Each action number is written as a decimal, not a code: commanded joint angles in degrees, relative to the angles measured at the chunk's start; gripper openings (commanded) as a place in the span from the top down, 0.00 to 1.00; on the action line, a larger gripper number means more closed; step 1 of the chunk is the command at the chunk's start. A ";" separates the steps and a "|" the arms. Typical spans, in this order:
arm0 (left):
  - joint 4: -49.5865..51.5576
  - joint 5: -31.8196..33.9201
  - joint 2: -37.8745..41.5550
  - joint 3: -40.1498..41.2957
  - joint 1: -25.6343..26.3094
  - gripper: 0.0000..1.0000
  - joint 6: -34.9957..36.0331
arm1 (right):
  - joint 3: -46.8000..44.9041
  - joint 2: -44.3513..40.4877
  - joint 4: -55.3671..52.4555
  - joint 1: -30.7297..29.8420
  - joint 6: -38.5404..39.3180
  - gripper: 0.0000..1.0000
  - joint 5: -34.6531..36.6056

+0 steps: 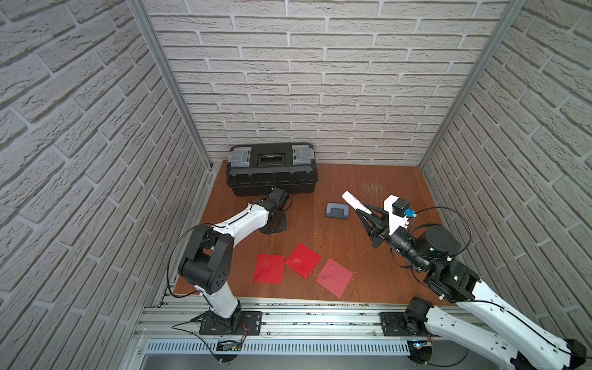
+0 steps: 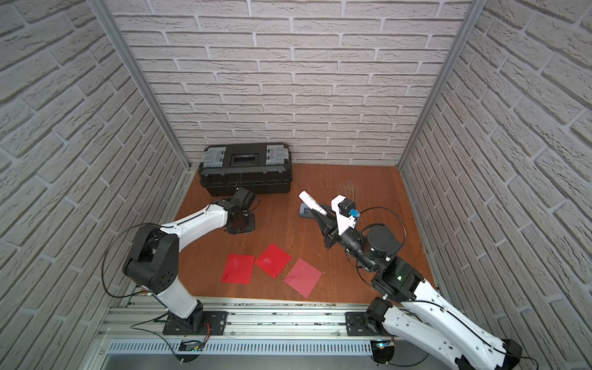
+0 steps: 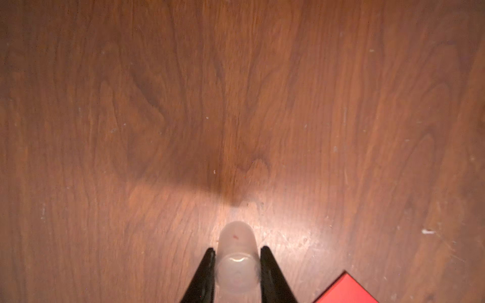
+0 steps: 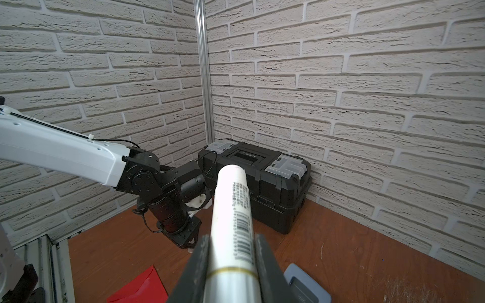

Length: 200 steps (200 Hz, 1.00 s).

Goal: Seal the envelope with a glue stick
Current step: Pick up the lid from the center of the board.

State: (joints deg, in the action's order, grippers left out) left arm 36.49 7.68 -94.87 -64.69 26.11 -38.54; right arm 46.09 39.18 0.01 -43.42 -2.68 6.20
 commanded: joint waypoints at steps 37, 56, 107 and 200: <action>0.56 0.05 7.13 -1.85 1.91 0.75 0.56 | 2.62 -0.03 0.16 -0.35 -0.99 0.97 -0.43; 0.58 0.18 9.12 -1.59 2.48 0.75 0.57 | 2.83 0.02 0.34 -0.37 -1.49 0.97 -0.99; -0.92 -0.43 15.56 0.06 3.68 0.77 0.14 | 4.68 1.15 -1.44 -0.36 -1.84 0.97 -1.98; -5.81 -3.19 27.11 2.85 4.06 0.77 1.28 | 7.63 -0.38 -6.82 -0.35 -3.18 0.97 -2.09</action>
State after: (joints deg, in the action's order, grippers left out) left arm 34.52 5.54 -70.04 -63.40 29.82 -37.65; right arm 51.90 39.83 -6.79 -43.42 -5.58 4.25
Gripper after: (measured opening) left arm 0.273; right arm 0.257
